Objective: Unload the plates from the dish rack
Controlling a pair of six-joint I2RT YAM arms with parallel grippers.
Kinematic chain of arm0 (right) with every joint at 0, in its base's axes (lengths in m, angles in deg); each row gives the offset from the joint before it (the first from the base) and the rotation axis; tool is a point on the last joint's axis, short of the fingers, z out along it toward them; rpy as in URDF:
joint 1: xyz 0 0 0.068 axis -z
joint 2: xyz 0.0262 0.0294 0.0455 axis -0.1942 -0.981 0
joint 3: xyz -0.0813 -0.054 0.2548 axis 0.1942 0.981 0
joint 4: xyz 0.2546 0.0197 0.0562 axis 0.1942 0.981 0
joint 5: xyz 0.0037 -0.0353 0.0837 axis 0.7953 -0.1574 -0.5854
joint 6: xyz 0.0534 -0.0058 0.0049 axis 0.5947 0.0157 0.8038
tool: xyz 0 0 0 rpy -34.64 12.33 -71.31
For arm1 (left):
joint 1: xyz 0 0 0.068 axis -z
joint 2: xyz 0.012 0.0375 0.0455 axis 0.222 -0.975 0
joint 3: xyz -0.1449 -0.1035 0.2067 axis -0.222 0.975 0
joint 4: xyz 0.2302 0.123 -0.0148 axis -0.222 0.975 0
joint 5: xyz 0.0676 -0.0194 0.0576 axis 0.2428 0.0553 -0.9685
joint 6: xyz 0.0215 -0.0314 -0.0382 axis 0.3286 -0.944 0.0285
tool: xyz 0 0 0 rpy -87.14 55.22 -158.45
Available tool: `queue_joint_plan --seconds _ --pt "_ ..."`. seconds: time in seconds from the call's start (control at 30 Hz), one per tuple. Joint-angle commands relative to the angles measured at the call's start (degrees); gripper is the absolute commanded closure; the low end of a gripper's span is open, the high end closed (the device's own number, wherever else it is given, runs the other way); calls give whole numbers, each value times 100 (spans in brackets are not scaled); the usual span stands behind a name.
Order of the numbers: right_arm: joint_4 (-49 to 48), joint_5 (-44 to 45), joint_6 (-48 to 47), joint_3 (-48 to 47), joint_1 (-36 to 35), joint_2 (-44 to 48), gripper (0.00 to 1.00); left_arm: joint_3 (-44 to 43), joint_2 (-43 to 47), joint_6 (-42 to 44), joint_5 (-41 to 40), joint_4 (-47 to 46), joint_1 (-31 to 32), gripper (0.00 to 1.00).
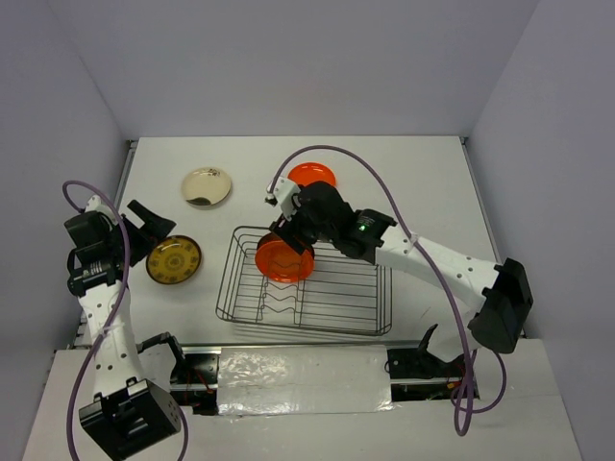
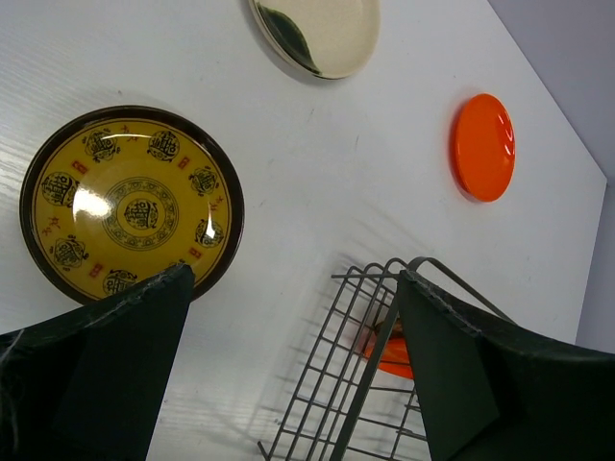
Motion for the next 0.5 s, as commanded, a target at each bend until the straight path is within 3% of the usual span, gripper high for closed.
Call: queue_joint_plan --seconds 0.0,0.13,0.47 --pt "72 -205 -39 -292 -23 218 27 -12 17 184 145 -219 35 1" --pt "616 -892 -223 -380 -119 105 30 -21 0 184 189 -237 35 0" --pt "626 -717 -382 -345 -155 -396 38 -12 -106 272 233 -245 52 1"
